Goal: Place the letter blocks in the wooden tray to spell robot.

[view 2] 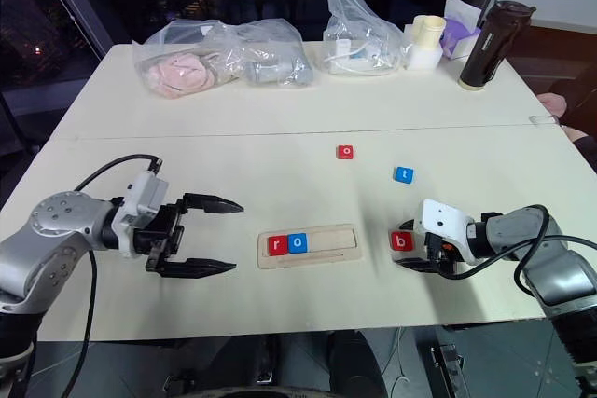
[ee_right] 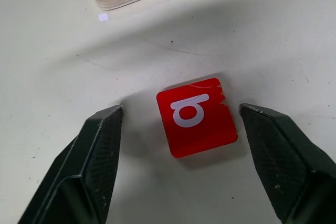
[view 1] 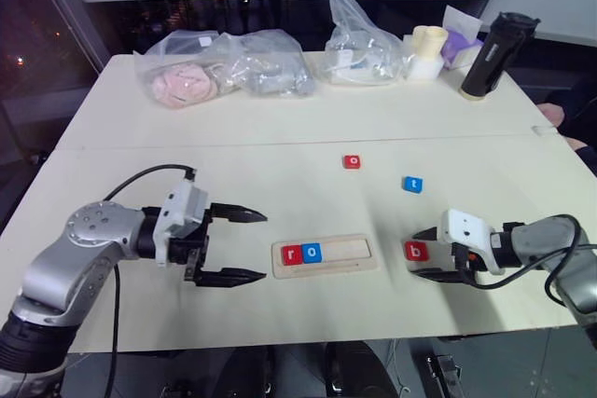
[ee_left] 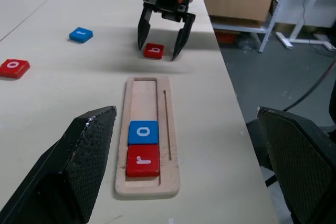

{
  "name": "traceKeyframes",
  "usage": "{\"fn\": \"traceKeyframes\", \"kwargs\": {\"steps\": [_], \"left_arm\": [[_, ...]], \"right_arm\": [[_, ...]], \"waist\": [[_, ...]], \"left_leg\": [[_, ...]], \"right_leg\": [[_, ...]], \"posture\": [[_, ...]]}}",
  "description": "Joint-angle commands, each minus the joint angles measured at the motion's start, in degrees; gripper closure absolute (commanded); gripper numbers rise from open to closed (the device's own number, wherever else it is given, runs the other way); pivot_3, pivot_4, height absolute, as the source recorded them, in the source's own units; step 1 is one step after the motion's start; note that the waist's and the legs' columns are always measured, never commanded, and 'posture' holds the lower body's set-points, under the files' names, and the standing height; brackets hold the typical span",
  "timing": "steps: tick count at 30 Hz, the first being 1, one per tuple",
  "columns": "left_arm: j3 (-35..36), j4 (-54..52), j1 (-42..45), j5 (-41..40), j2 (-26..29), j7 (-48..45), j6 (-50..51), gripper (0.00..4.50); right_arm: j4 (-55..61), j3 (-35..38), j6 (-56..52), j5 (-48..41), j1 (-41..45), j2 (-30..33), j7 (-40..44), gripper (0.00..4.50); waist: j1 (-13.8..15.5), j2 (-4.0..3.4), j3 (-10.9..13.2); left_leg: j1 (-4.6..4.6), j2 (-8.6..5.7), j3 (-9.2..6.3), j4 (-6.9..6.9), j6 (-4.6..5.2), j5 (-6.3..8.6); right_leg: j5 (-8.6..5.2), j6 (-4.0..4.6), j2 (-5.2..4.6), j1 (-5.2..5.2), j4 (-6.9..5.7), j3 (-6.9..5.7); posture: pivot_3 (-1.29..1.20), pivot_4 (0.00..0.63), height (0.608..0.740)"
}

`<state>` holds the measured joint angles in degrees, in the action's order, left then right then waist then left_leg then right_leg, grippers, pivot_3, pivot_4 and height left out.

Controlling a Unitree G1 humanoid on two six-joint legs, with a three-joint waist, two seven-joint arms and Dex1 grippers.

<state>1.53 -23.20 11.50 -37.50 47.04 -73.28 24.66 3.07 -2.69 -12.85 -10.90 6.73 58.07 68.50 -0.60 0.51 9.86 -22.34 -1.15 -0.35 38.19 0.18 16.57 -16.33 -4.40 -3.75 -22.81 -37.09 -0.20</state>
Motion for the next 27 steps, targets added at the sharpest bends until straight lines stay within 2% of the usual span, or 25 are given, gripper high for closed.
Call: {"fn": "traceKeyframes", "kwargs": {"steps": [1,5,16,27], "left_arm": [[-0.2,-1.1,0.7,0.1,0.3,-1.1,-1.3,0.0],[-1.2,-0.8,1.4,0.6,0.0,-1.7,-1.9,0.0],[-1.9,-0.5,2.5,1.3,-0.7,-1.0,-2.1,0.0],[-2.3,-1.0,2.8,2.0,-1.2,0.4,-2.0,0.0]], "right_arm": [[2.4,0.6,-2.7,-0.7,0.6,-0.4,-0.5,0.96],[5.6,0.7,-6.0,-2.1,2.8,-0.9,-0.6,0.96],[1.8,0.9,-3.4,0.3,0.6,0.3,0.1,0.96],[-3.8,-0.6,-0.1,1.9,2.3,0.1,1.3,0.96]], "waist": [[0.0,0.0,0.0],[0.0,-0.06,0.0],[0.2,-0.1,0.1],[0.2,-0.09,0.1]], "left_leg": [[0.0,0.0,0.0,0.0,0.0,0.0],[-0.01,0.0,0.0,0.0,0.0,0.0],[-0.06,-0.01,0.0,0.0,0.0,0.0],[-0.04,-0.01,0.0,0.02,0.0,0.0]], "right_leg": [[0.0,0.0,0.0,0.0,0.0,0.0],[0.0,0.0,0.0,-0.04,-0.02,0.0],[0.06,-0.11,0.0,-0.05,0.02,0.0],[0.06,-0.12,0.0,-0.03,0.02,0.0]], "posture": [[0.0,0.15,0.74],[0.0,0.15,0.74],[0.0,0.15,0.74],[0.0,0.15,0.74]]}}
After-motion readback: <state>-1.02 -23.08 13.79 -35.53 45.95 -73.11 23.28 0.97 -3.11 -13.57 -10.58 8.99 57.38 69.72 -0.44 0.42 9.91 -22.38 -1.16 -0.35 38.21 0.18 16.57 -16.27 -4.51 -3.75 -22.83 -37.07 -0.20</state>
